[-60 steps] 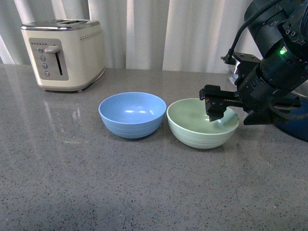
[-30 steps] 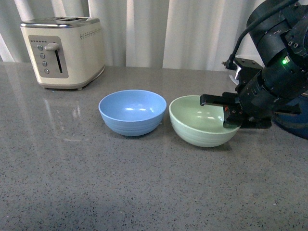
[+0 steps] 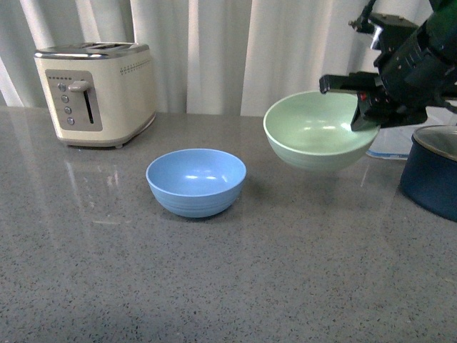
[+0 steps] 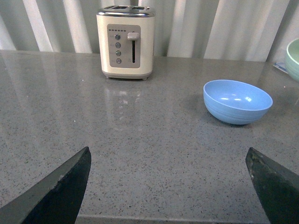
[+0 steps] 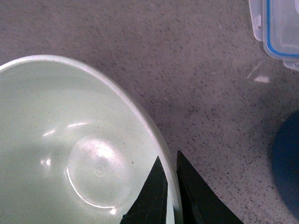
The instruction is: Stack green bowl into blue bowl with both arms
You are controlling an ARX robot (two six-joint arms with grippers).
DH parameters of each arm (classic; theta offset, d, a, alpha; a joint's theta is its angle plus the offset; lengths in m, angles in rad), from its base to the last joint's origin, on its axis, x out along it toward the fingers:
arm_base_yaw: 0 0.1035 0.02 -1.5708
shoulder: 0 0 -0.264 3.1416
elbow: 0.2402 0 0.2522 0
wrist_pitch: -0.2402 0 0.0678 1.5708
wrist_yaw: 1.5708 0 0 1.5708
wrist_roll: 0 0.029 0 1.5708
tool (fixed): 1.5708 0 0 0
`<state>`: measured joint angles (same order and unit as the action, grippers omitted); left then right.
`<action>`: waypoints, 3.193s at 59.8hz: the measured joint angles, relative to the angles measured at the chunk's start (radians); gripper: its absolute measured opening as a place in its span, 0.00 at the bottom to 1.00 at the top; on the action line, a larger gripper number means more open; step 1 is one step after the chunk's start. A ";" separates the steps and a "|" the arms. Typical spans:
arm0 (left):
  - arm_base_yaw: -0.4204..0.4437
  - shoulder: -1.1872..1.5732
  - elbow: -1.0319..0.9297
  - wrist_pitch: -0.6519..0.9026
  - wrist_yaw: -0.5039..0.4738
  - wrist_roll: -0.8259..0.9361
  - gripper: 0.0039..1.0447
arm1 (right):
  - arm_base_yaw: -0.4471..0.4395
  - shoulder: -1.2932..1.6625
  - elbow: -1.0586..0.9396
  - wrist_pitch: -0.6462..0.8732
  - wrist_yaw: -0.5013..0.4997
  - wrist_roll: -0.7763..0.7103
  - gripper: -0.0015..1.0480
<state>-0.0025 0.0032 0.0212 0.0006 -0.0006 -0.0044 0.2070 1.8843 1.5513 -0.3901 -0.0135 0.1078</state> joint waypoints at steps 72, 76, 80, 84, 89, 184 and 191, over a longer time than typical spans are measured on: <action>0.000 0.000 0.000 0.000 0.000 0.000 0.94 | 0.216 0.245 0.255 -0.046 -0.131 -0.003 0.02; 0.000 0.000 0.000 0.000 0.000 0.000 0.94 | 0.214 0.257 0.261 -0.043 -0.143 -0.003 0.02; 0.000 0.000 0.000 0.000 0.000 0.000 0.94 | 0.212 0.267 0.266 -0.039 -0.147 -0.003 0.02; 0.000 0.000 0.000 0.000 0.000 0.000 0.94 | 0.211 0.276 0.267 -0.031 -0.156 -0.005 0.02; 0.000 0.000 0.000 0.000 0.000 0.000 0.94 | 0.210 0.286 0.265 -0.010 -0.171 -0.020 0.02; 0.000 0.000 0.000 0.000 -0.002 0.000 0.94 | -0.207 -1.068 -1.361 1.009 0.015 -0.106 0.01; 0.000 0.000 0.000 0.000 -0.002 0.000 0.94 | -0.207 -1.129 -1.404 0.992 0.015 -0.106 0.01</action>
<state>-0.0025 0.0029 0.0212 0.0002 -0.0021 -0.0044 0.0002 0.7555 0.1471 0.6022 0.0017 0.0017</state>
